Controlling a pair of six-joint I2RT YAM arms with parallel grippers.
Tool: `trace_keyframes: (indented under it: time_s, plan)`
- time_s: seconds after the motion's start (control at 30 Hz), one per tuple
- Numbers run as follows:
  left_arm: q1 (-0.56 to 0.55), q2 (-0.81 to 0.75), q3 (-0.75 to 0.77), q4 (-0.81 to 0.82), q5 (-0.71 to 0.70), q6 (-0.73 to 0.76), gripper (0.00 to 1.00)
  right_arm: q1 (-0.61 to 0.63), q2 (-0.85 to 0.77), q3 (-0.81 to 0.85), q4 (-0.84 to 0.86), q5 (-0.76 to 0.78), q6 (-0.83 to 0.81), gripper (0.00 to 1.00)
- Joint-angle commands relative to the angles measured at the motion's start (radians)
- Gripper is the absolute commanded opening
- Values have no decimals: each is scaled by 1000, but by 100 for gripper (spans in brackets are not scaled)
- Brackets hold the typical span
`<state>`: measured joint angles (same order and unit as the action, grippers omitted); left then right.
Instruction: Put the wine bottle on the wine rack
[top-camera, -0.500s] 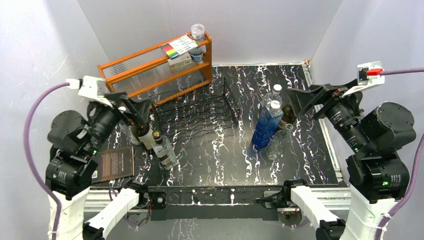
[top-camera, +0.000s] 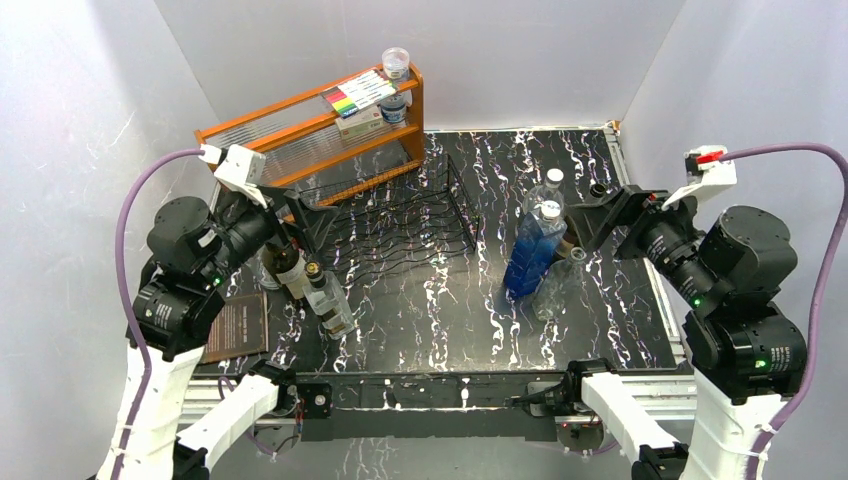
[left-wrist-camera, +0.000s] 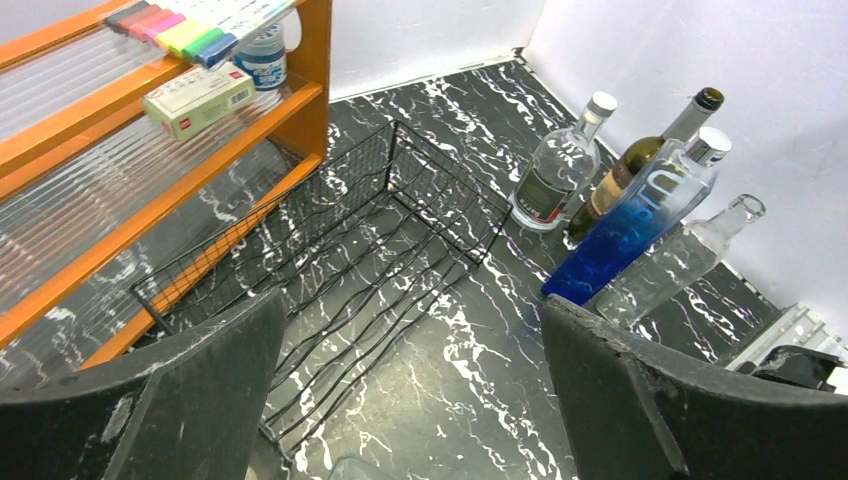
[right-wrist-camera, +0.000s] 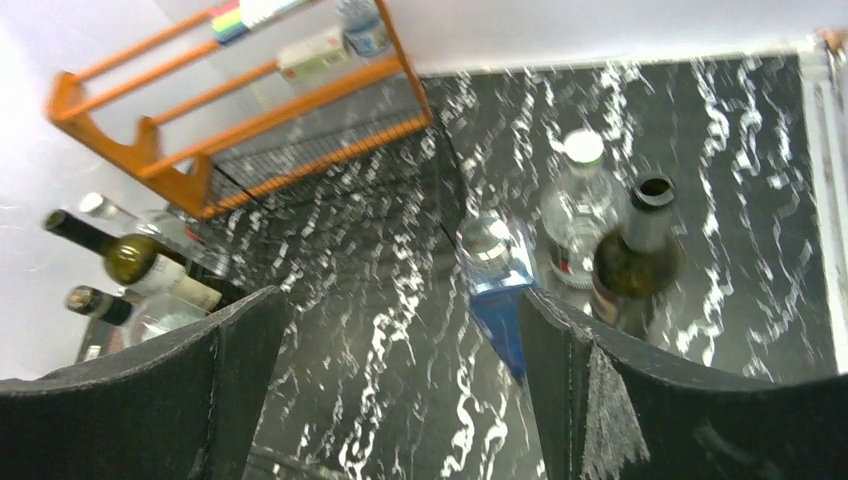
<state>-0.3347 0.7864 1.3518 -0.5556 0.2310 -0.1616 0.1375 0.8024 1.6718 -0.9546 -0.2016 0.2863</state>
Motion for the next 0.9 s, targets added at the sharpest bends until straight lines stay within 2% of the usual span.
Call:
trace_keyframes:
  time_s: [0.0,0.13,0.2,0.27,0.43,0.6,0.87]
  plan:
    - [-3,10,-2,57,79,-10,98,-2,8,34,-161,143,25,94]
    - [-3,6,-1,83,99,-24,98,-3,27,-7,-307,254,61,84]
    - [-3,-1,-12,102,104,-37,98,-4,30,-54,-348,329,65,78]
    - [-3,-9,-25,125,116,-39,98,-4,22,-115,-352,383,54,76]
    - [-3,-8,-29,132,88,-33,98,-4,59,-206,-330,273,35,74]
    - [-3,-26,-44,132,84,-41,98,-4,78,-249,-316,331,32,73]
    - [-3,-9,-33,128,89,-40,98,-5,136,-294,-225,326,35,69]
